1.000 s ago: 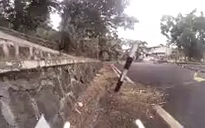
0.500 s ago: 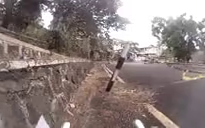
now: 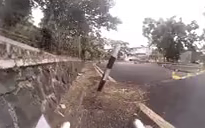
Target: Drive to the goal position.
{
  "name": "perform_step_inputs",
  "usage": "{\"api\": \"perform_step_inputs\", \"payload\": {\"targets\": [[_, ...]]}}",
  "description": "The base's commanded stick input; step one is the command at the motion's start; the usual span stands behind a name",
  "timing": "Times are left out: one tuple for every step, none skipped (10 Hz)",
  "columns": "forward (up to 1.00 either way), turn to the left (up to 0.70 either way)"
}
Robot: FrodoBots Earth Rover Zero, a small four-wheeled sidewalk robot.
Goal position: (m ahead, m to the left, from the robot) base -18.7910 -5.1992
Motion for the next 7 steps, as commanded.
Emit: {"api": "perform_step_inputs", "payload": {"targets": [[0.0,-0.5],[0.0,-0.5],[0.0,-0.5],[0.0,-0.5],[0.0,-0.5],[0.0,-0.5],[0.0,-0.5]]}}
